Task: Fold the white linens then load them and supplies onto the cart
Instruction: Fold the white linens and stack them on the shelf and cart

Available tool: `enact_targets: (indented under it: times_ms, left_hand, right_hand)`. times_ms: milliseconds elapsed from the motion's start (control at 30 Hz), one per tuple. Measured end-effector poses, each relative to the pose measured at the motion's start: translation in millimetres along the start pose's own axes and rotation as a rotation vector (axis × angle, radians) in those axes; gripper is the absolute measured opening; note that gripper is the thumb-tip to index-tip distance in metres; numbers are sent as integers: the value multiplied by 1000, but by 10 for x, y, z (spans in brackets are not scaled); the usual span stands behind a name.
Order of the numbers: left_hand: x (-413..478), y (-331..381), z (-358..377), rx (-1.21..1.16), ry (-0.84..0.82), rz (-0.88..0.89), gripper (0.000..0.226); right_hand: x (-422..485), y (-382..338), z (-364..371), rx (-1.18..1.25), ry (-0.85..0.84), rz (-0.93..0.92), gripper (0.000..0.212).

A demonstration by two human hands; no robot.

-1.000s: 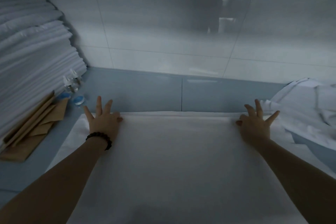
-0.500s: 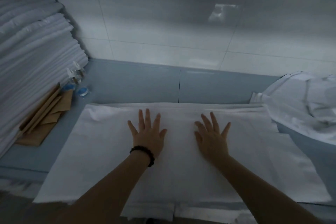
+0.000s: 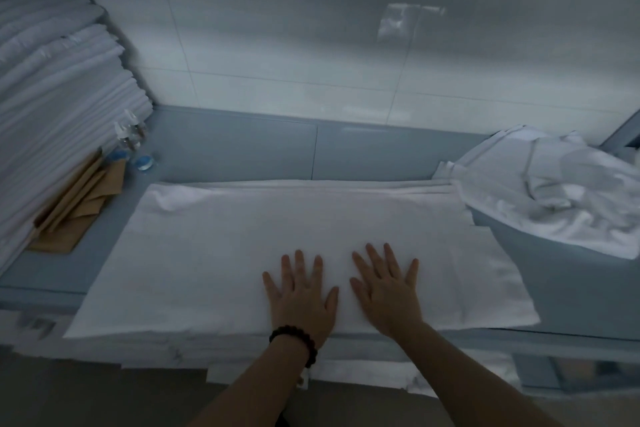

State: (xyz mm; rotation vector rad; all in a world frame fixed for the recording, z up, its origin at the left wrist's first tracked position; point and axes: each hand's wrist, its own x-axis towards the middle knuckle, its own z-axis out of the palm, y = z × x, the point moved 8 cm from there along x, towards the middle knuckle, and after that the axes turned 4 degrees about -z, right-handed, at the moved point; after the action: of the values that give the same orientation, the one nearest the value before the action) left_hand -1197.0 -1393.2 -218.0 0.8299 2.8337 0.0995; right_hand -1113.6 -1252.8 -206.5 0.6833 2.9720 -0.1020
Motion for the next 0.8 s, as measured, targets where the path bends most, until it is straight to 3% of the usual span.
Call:
enact_targets:
  times_ms: [333,467,533,700,800]
  left_hand:
    - [230,-69,33,56,8,65,77]
    - [313,-95,1,60,8,122,76]
    - [305,-95,-4,55,6,131,79]
    - [292,-75,0,69,5,128,92]
    - [289,-77,4,79,-24,118,85]
  right_hand:
    - [-29,-7,101,51,-43,138,63]
    - [-63,6,102,51,-32,96,64]
    - [-154,203,90,32,-19,77,63]
    - [-452,1053,0,-34,5,223,66]
    - [-514,1233,-36,-13,-21,284,64]
